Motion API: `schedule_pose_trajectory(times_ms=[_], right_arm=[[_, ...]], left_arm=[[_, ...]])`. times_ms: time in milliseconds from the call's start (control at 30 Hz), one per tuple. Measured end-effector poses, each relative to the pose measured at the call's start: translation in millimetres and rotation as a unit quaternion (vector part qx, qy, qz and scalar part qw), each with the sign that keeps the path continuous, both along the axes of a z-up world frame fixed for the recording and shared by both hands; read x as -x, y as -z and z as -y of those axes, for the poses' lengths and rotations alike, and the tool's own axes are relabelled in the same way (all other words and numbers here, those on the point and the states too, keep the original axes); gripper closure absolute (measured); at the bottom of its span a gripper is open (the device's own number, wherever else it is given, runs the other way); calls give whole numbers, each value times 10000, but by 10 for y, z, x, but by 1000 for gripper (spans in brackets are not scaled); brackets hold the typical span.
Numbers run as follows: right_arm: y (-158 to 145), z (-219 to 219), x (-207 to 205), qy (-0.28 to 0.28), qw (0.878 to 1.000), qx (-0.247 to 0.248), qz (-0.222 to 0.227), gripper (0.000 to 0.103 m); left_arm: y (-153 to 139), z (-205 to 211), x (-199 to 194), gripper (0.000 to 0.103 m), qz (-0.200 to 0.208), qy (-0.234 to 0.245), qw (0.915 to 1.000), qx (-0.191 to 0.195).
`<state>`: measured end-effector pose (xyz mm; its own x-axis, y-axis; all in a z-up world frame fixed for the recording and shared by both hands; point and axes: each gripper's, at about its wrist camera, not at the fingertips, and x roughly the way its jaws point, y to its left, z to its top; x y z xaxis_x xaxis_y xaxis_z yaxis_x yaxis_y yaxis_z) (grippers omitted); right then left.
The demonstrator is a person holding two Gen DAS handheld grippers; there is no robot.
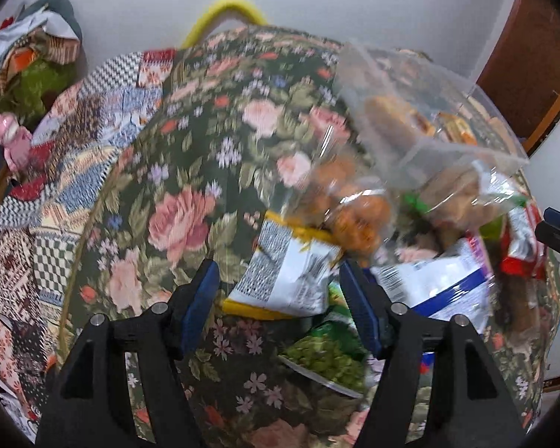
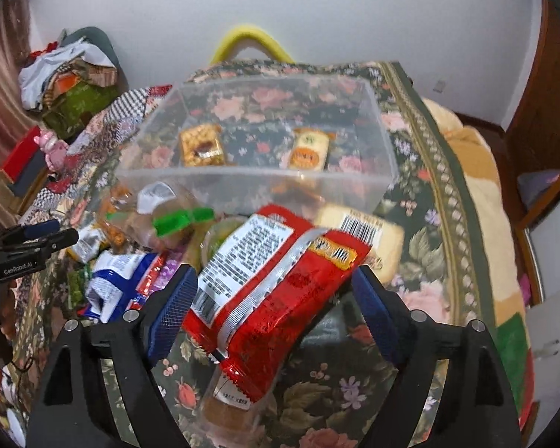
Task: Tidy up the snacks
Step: 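Grasp the white snack bag with the left tool while the right tool grasps the red chip bag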
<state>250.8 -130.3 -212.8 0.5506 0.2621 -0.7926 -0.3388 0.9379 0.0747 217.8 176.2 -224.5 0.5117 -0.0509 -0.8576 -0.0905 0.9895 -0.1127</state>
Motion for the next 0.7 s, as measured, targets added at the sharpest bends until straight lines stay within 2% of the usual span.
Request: schedule_pose_trajectory(times_ms=[133, 200, 367, 500, 667, 700], right_arm=[[123, -55, -41, 9, 9999, 53, -85, 19], [155, -64, -53, 26, 9999, 13, -113, 15], [192, -69, -121, 100, 9997, -73, -188, 8], [314, -117, -160, 93, 9991, -107, -407, 9], [332, -149, -112, 49, 9992, -105, -371, 23], [320, -142, -97, 41, 9994, -76, -337, 25]], left_arm=[[170, -4, -45, 36, -124, 67, 9999, 26], [213, -2, -65, 36, -76, 65, 9999, -46], [260, -17, -117, 34, 40, 79, 9999, 62], [292, -24, -109, 34, 134, 89, 9999, 33], [255, -65, -80, 55, 226, 21, 9997, -95], [245, -90, -72, 56, 220, -3, 9997, -62]])
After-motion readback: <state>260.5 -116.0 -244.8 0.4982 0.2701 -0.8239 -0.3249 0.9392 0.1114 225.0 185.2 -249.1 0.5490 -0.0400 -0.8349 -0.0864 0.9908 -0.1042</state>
